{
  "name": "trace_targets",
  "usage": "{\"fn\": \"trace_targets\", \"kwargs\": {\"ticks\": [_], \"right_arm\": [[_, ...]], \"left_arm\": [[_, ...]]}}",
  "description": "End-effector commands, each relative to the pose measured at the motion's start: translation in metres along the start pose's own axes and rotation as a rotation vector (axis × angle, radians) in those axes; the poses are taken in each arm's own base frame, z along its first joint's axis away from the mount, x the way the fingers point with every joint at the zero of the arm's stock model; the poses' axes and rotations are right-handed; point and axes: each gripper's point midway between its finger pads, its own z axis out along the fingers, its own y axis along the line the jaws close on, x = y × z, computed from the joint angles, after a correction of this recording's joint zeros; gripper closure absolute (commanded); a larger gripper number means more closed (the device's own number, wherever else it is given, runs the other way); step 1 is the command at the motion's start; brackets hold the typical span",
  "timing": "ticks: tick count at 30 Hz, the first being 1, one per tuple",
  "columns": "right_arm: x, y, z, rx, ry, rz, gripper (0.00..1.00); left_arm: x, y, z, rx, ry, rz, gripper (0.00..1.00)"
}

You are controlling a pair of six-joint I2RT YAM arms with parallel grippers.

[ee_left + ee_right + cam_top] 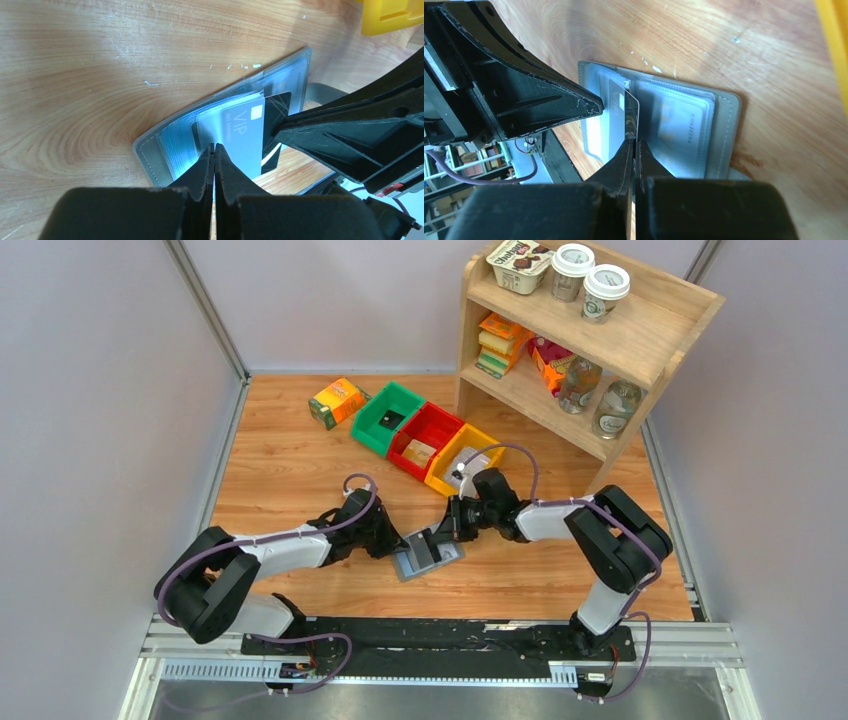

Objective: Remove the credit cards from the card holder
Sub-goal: Remove the credit card from the card holder.

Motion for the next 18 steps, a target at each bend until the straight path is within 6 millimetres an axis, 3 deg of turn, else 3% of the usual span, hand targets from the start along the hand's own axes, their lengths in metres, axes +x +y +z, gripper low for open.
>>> {"fn": "trace_targets", "kwargs": {"ticks": [1,4,9,13,18], "right_arm": [[-0.016,-0.005,-0.015,0.078,-0.057,-0.052,1.00],[-0.020,-0.004,-0.025,0.115,-0.078,-0.078,1.00],[-0.021,0.000,-0.043,0.172,-0.081,-0.110,1.00],[-0.026,0.007,-0.056,0.195,-0.105,-0.138,1.00],[-0.035,0.031,-0.076,0.180,-0.135,-0.184,1.00]], "left_arm": [[0.011,0.041,0.000,-0.136,0.016,-0.005,0.99],[0.009,0.037,-0.003,-0.124,0.008,0.005,0.99],[-0.003,0.010,-0.012,-0.019,-0.038,0.072,0.93],[-0.021,-0.012,-0.031,0.054,-0.125,0.130,0.70],[-0.038,-0.044,-0.065,0.190,-0.242,0.249,0.51]]}}
